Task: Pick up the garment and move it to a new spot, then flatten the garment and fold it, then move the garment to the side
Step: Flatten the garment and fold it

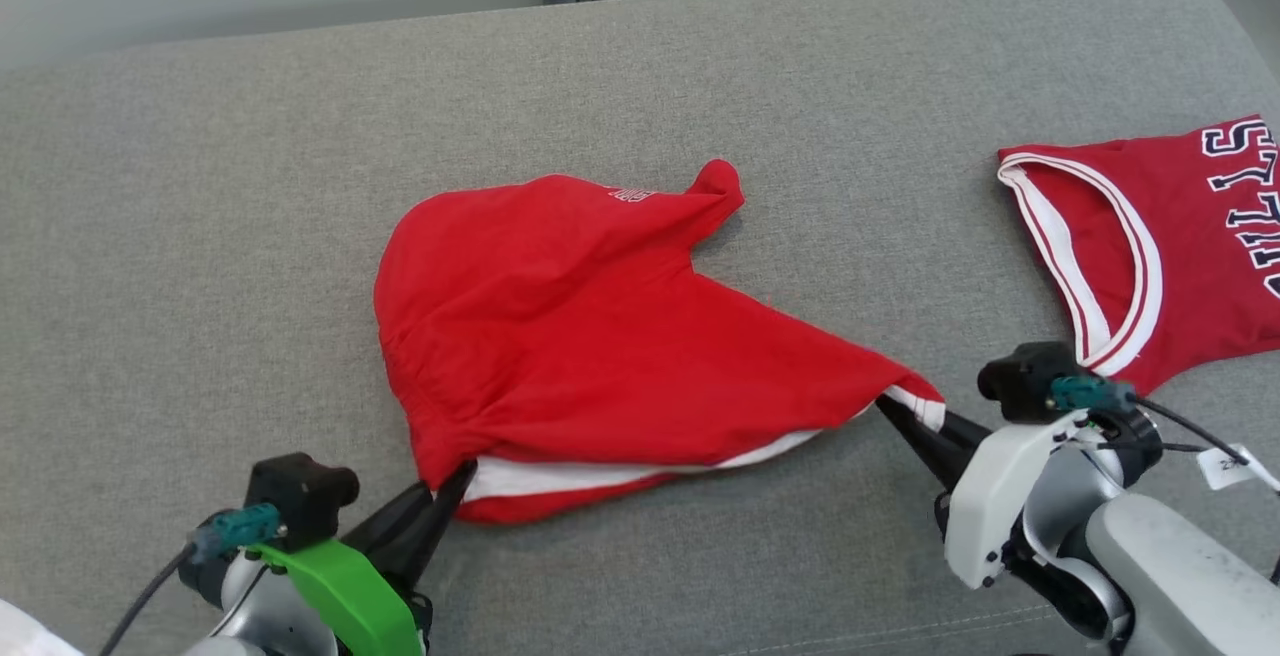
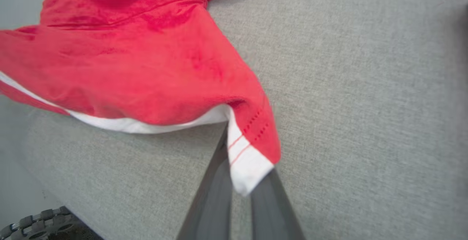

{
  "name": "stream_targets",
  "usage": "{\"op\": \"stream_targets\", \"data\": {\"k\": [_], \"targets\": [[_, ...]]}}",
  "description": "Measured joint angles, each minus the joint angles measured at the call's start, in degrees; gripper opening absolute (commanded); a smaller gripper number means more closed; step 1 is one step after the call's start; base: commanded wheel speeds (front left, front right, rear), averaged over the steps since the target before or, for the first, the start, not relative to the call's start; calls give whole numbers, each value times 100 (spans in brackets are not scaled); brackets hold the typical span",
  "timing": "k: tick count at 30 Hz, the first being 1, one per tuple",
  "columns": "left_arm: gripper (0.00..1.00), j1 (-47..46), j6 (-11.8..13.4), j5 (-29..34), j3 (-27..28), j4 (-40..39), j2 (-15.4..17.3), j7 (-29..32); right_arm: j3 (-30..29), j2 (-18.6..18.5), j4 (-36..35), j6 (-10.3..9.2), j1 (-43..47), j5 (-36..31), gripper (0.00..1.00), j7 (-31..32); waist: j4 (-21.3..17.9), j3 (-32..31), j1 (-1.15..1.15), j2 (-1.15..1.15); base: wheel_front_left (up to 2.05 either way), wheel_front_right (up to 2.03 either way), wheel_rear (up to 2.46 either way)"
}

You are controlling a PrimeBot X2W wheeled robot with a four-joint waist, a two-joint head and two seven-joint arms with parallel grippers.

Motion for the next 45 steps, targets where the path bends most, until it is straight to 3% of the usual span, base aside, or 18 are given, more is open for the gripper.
{"op": "stream_targets", "data": {"k": [7,14,18,22,27,31,36,40,42,45], "targets": [[0,106,380,-314,592,-1741,392,136,-820,-350,-1456,-1,397,94,0,142,-98,126,0,0,0,0,0],[0,89,669,-389,972,-3160,670,348,-1829,-304,-3149,-1,726,80,0,387,-212,390,0,0,0,0,0],[0,-302,628,-528,1063,-3531,715,536,-2250,-145,-3856,-1,726,130,0,586,-234,623,0,0,0,0,0],[0,-1330,356,-712,1146,-3229,704,743,-2420,-165,-3974,-1,77,193,0,782,-207,962,0,0,0,0,0],[0,-3567,89,-958,1115,-1873,431,1053,-2274,-142,-3144,-1,-1960,404,0,1139,-113,1474,0,0,0,0,0],[0,-5483,10,-791,849,-383,36,1026,-2172,201,-1922,-1,-4068,204,0,1150,2,1919,1,0,0,0,0],[0,-7084,-15,-300,549,1460,-474,45,-2064,1020,-113,-1,-5939,-445,0,220,158,2410,2,0,0,0,0],[0,-8276,-19,85,392,2268,-639,-1167,-2104,1468,835,-1,-7190,-873,0,-647,240,2764,1,0,0,0,0],[0,-8455,-19,167,207,2630,-689,-1722,-2037,1617,1280,0,-7393,-1025,0,-1076,258,2936,1,0,0,0,0],[0,-8445,-19,157,-162,3032,-721,-2056,-1830,1738,1871,-1,-7321,-1067,0,-1436,262,3160,2,0,0,0,0]]}}
